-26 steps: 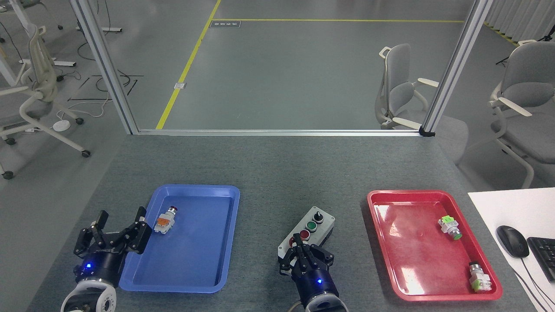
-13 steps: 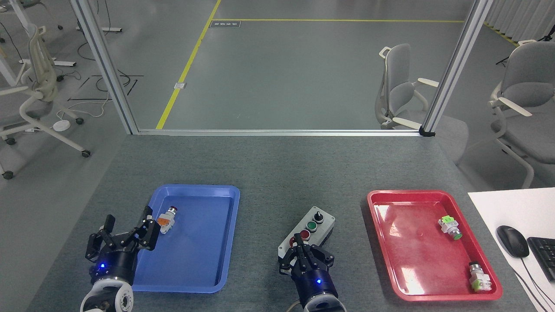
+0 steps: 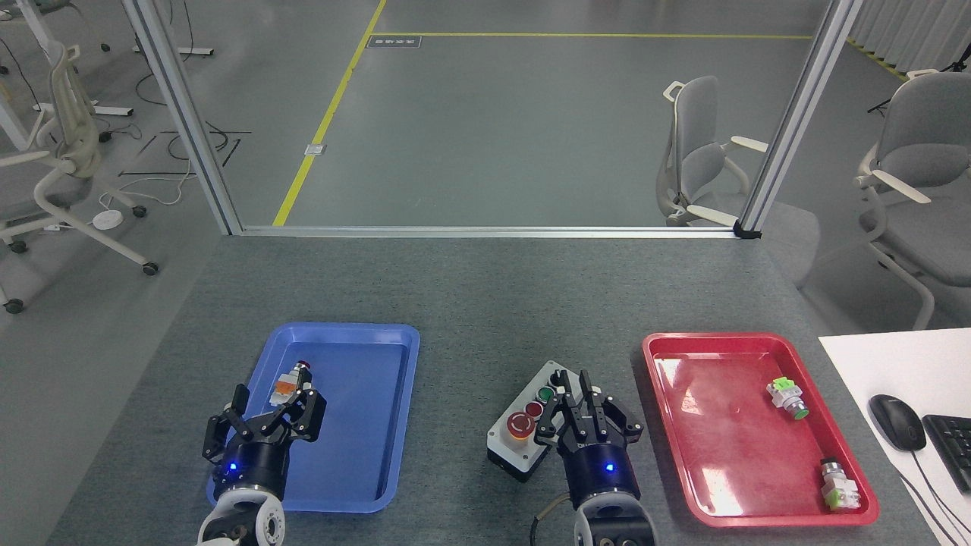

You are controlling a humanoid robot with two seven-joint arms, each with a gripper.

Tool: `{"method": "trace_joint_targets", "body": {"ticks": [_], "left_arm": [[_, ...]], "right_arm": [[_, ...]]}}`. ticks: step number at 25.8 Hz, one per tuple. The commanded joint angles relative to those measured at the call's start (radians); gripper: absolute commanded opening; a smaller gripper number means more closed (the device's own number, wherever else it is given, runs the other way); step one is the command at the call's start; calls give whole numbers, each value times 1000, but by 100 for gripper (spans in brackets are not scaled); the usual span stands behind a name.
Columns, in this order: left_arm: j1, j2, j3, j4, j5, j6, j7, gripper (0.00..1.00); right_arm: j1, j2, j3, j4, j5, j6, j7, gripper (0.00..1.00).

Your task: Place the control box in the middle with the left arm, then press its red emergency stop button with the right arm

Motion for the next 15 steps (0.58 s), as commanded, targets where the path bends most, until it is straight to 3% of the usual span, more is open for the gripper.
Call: {"method": "trace_joint_targets", "body": {"ticks": [1,12,15], "left_arm": [[-11,-5,-13,10,-1,18,-5,99],[-9,-10,-14,10,14,15,-3,99],[-9,-10,-14,10,14,15,-3,99]], "right_arm": [[12,-41,-51,-19,-1,-8,-5,99],[30,-68,-103,-52,-3,-12,-8,99],[36,-90,-123,-59,-3,-10,-57,99]]}}
